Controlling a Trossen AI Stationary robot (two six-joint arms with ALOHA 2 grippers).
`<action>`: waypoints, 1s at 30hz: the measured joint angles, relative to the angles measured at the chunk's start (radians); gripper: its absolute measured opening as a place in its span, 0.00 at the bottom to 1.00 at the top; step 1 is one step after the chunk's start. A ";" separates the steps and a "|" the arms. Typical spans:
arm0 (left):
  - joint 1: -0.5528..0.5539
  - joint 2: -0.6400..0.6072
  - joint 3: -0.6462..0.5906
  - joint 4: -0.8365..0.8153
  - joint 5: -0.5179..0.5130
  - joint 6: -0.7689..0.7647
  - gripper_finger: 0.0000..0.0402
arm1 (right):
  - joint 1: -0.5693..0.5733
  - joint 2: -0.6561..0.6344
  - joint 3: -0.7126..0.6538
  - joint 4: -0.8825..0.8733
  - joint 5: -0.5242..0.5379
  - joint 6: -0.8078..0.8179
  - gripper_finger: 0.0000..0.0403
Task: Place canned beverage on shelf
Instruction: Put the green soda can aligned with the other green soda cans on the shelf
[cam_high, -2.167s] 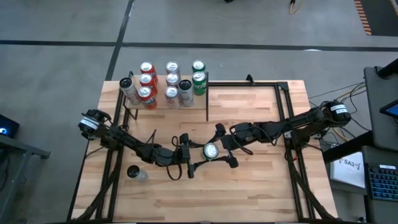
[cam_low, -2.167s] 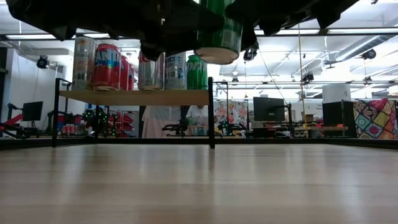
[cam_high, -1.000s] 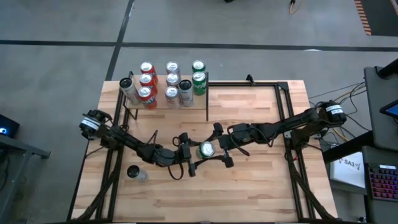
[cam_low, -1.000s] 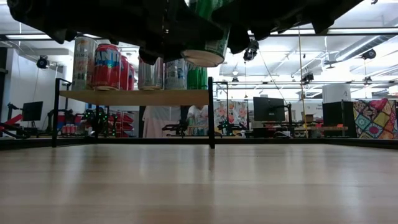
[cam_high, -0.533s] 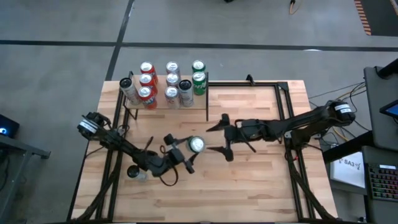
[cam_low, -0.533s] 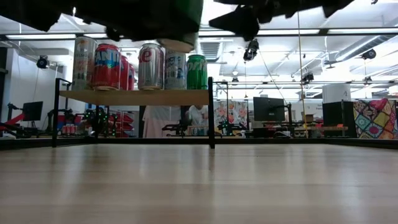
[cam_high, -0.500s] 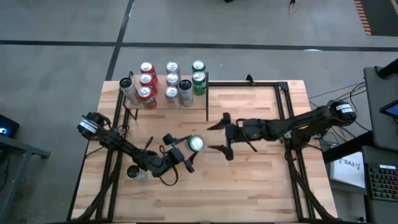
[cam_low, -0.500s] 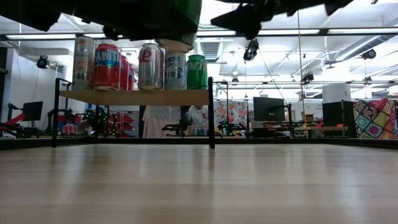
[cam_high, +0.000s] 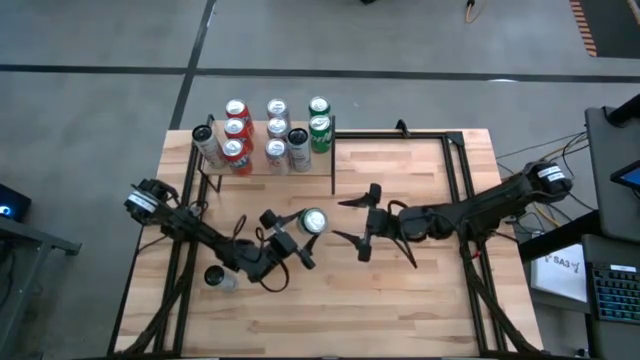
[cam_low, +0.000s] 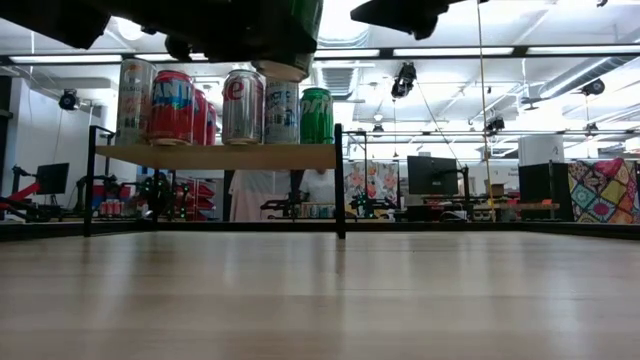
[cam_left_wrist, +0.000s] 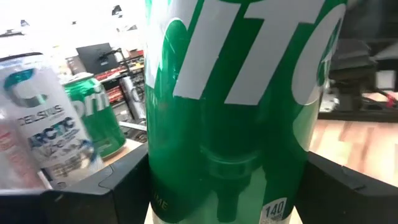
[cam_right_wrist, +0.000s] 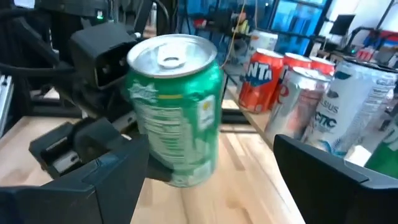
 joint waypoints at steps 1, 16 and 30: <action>0.004 0.000 0.003 0.001 -0.007 0.000 0.71 | 0.000 0.012 0.000 0.024 -0.001 -0.004 0.82; 0.021 -0.001 0.006 0.000 -0.029 -0.004 0.71 | -0.008 0.136 0.020 0.226 0.002 0.020 0.82; 0.018 -0.001 0.006 -0.002 -0.003 -0.011 0.71 | -0.034 0.300 0.211 0.180 0.011 -0.020 0.82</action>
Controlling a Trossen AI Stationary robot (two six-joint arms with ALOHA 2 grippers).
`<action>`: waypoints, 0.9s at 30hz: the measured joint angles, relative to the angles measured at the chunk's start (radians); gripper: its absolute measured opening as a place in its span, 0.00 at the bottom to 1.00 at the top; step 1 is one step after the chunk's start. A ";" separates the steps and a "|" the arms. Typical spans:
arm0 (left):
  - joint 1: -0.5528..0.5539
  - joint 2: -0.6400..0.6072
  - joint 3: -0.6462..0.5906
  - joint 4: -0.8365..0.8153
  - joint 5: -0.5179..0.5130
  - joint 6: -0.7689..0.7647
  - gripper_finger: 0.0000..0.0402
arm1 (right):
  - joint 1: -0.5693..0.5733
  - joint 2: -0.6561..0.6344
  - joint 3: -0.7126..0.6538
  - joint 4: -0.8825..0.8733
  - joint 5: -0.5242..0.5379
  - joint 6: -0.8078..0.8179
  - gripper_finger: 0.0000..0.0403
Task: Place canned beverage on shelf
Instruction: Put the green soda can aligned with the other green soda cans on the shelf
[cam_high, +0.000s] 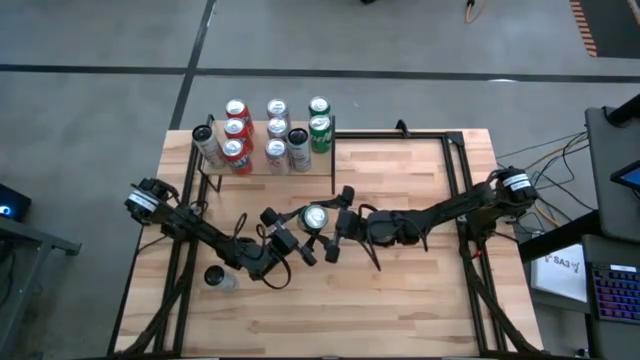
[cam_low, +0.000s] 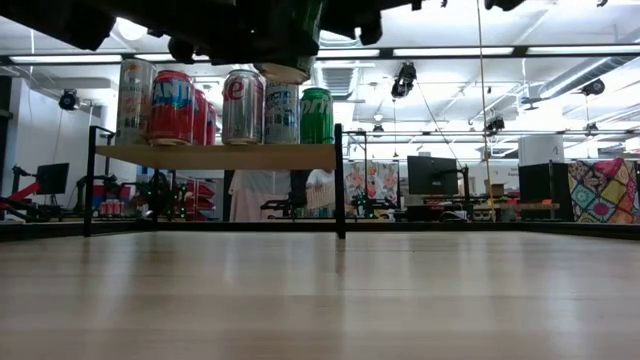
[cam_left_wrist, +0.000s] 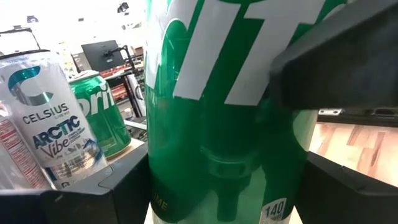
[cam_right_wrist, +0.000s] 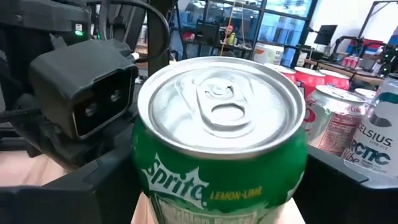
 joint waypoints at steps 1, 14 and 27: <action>0.000 0.000 0.000 -0.001 -0.001 0.000 0.71 | 0.000 0.003 0.005 -0.010 0.002 0.000 0.81; -0.008 0.000 0.000 0.003 0.001 -0.023 0.72 | 0.000 -0.002 0.037 -0.076 0.018 0.013 0.72; -0.032 -0.003 0.003 0.007 0.002 0.061 0.95 | -0.001 -0.005 0.037 -0.106 0.018 0.012 0.72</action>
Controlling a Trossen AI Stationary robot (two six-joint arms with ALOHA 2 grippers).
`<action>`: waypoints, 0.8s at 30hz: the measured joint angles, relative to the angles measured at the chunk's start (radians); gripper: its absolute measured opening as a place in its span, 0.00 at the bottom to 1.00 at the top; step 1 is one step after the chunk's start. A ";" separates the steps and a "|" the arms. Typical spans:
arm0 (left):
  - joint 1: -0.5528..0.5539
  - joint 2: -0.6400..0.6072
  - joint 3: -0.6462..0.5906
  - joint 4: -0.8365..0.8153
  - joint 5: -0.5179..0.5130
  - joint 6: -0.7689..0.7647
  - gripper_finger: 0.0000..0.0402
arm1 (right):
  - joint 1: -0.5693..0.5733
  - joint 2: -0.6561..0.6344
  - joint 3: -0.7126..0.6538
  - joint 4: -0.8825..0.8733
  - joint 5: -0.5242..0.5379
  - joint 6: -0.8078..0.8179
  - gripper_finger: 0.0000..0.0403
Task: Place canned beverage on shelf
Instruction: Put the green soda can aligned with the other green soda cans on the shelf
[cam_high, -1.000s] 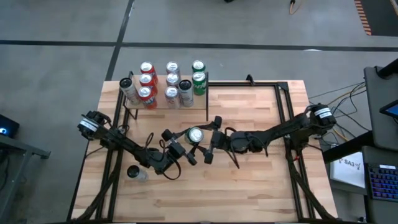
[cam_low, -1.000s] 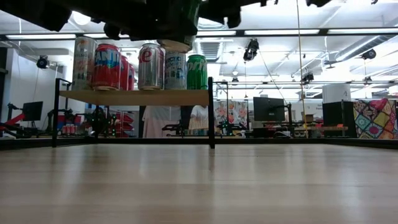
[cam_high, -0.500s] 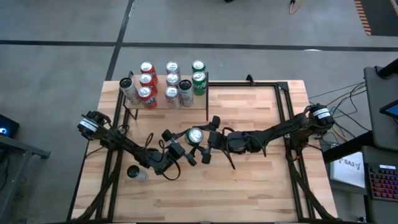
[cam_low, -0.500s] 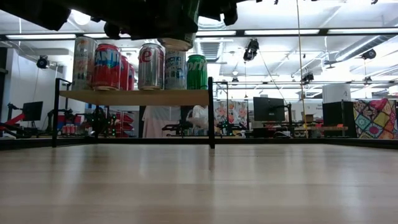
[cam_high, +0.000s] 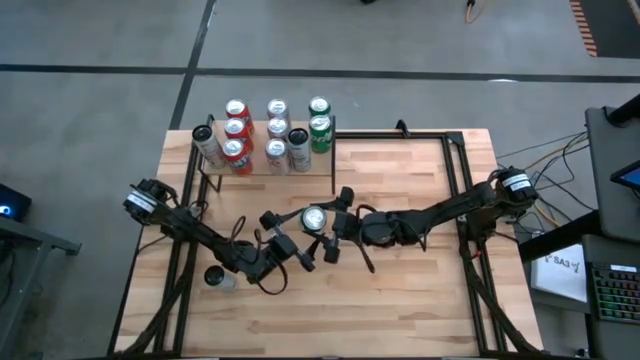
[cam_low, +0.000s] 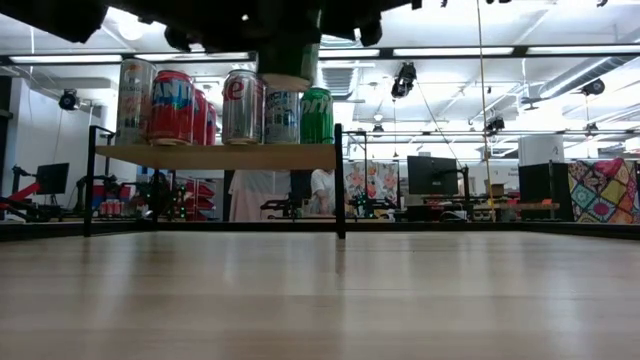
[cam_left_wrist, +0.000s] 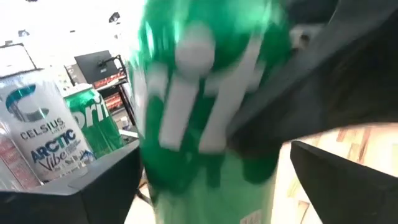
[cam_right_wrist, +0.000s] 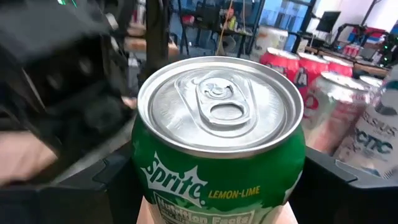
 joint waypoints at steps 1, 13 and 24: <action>-0.001 -0.003 0.000 0.003 0.001 0.012 0.97 | -0.001 -0.004 -0.001 -0.017 0.001 0.000 0.72; -0.042 -0.229 -0.007 -0.173 0.149 0.204 0.89 | -0.031 -0.153 0.137 -0.547 0.002 0.040 0.72; -0.028 -0.682 -0.158 -0.469 0.631 0.076 0.88 | -0.207 -0.177 0.245 -0.686 -0.332 0.004 0.72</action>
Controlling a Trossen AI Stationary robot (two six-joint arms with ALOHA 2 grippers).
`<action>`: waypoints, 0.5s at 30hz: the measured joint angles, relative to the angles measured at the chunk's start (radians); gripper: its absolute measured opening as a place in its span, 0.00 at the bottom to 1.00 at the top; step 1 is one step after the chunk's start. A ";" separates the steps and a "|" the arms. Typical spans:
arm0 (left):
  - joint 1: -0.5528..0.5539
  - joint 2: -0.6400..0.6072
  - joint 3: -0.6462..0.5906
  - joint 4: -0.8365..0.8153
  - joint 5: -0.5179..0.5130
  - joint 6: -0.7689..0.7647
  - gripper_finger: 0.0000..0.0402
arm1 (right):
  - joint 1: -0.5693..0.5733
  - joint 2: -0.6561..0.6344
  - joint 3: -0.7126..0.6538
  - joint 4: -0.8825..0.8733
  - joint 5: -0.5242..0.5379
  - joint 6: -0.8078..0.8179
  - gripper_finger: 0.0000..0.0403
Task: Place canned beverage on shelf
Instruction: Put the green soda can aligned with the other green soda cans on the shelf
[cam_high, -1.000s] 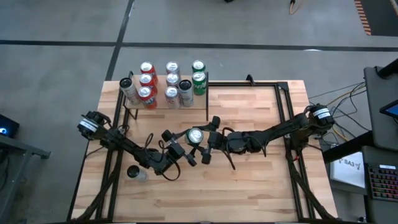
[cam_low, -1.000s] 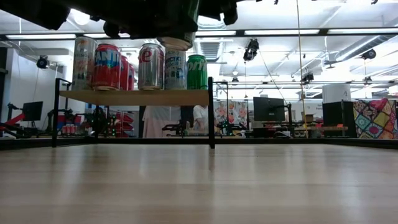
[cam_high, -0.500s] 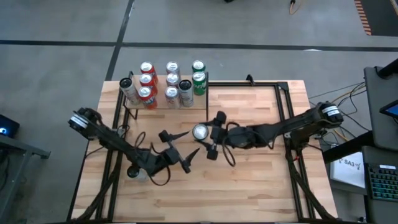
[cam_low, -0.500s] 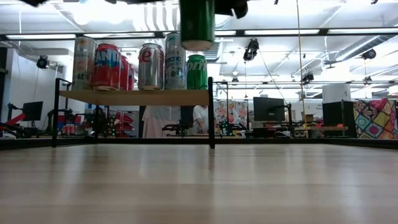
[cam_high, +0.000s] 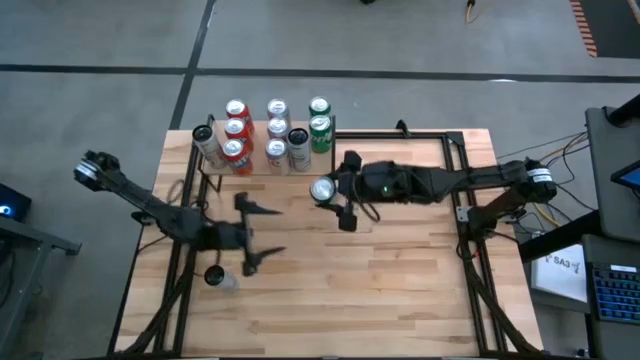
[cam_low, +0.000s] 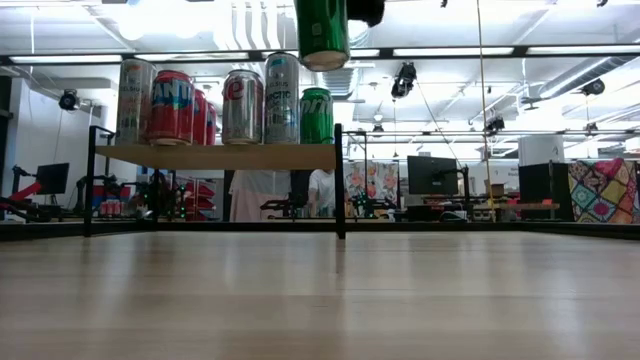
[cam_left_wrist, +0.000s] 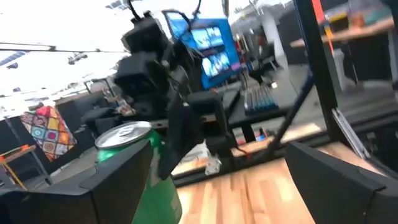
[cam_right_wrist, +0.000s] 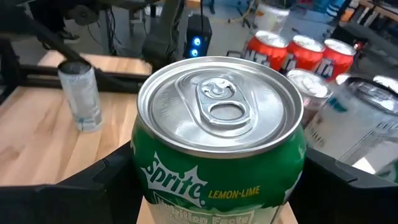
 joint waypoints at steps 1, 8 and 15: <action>0.000 -0.040 -0.020 0.000 0.001 0.000 0.88 | -0.024 0.000 -0.002 0.012 -0.027 -0.004 0.72; 0.000 -0.253 -0.108 -0.002 0.000 0.020 0.88 | -0.162 0.006 -0.052 0.130 -0.182 -0.020 0.72; 0.001 -0.372 -0.122 -0.002 -0.059 0.105 0.88 | -0.238 0.005 -0.134 0.294 -0.244 0.007 0.72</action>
